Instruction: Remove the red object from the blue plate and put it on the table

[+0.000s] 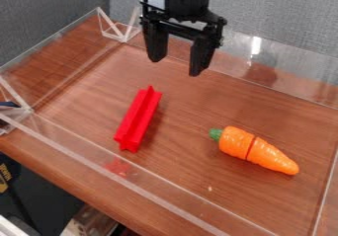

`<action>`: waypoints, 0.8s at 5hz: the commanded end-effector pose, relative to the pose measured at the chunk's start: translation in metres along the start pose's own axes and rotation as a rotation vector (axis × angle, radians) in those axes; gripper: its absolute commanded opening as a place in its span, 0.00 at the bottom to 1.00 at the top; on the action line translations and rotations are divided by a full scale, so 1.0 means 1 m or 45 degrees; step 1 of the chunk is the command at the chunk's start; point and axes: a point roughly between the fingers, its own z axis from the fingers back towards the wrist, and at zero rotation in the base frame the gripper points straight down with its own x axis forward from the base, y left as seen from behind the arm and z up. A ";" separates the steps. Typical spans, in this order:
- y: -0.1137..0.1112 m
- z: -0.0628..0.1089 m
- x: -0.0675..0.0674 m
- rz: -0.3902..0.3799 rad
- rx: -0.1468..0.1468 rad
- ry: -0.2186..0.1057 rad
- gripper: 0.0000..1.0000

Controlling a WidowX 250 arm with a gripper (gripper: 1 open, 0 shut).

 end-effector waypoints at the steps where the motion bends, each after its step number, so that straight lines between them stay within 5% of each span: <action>1: -0.003 0.020 -0.001 -0.030 0.014 -0.094 1.00; 4: -0.009 0.011 0.010 -0.011 0.017 -0.105 1.00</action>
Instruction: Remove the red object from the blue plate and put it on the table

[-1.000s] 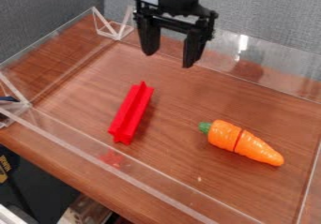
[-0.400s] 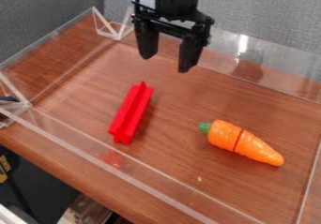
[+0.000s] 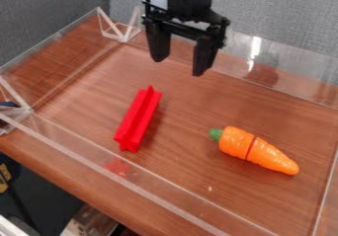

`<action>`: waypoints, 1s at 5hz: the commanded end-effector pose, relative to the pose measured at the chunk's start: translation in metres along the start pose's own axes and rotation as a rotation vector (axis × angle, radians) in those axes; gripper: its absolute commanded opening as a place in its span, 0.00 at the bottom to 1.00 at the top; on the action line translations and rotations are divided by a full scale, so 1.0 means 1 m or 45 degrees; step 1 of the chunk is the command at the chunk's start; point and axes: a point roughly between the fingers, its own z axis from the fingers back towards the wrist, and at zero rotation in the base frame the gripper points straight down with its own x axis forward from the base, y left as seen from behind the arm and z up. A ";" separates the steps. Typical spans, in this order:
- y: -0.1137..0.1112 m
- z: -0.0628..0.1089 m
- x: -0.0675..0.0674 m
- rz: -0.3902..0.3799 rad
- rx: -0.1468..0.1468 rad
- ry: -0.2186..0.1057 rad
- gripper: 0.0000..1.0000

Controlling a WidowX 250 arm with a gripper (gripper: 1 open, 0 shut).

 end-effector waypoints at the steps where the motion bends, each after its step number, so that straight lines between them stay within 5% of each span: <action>1: -0.003 0.002 0.012 -0.005 0.018 -0.054 1.00; 4: 0.000 0.029 0.005 0.109 0.027 -0.109 1.00; 5: -0.001 0.024 -0.001 0.144 0.025 -0.102 1.00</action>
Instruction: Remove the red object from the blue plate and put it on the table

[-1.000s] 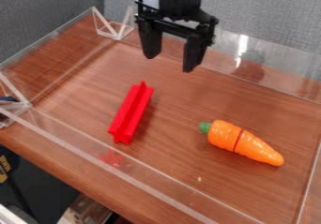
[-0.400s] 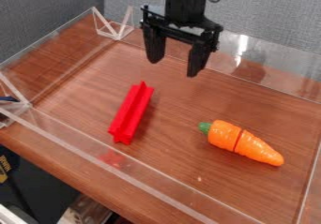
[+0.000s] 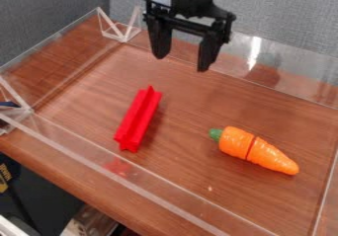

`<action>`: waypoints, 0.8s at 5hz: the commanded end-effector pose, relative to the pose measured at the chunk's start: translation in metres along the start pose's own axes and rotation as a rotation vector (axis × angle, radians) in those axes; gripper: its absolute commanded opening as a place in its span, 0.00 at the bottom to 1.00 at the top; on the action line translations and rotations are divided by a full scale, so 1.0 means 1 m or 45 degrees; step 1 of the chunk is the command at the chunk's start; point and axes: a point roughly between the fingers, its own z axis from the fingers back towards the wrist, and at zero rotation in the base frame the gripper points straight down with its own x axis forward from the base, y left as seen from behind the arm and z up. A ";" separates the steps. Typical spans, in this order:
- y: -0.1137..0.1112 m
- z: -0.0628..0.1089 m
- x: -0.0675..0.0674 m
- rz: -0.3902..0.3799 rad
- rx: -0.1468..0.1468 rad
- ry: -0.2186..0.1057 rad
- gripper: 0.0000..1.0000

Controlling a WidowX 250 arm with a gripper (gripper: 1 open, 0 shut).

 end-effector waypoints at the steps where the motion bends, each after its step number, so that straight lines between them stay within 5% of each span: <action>1: -0.006 0.021 -0.005 0.060 0.007 -0.073 1.00; 3: -0.010 0.022 -0.008 0.085 -0.002 -0.050 1.00; 4: -0.003 0.009 -0.001 0.036 0.004 -0.060 1.00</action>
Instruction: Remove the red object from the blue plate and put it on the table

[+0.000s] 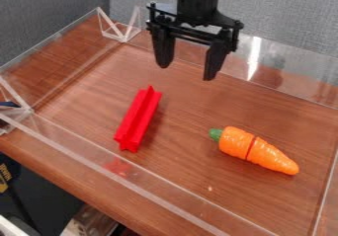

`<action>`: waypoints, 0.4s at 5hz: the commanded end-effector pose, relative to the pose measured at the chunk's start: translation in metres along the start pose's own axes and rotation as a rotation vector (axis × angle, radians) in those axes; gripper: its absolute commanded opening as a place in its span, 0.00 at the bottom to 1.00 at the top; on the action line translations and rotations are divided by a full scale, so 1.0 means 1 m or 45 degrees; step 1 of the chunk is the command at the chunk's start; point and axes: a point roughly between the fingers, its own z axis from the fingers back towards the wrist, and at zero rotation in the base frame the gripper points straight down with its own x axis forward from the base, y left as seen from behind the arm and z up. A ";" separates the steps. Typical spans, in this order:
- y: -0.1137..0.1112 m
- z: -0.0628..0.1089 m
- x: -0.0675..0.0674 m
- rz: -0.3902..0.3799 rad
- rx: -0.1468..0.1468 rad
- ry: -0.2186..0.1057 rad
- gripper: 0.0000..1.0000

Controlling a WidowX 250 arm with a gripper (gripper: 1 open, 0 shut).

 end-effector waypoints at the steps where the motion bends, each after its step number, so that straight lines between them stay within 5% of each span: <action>1: 0.014 0.002 0.010 -0.036 0.011 -0.081 1.00; 2: 0.013 -0.012 0.020 -0.039 0.024 -0.071 1.00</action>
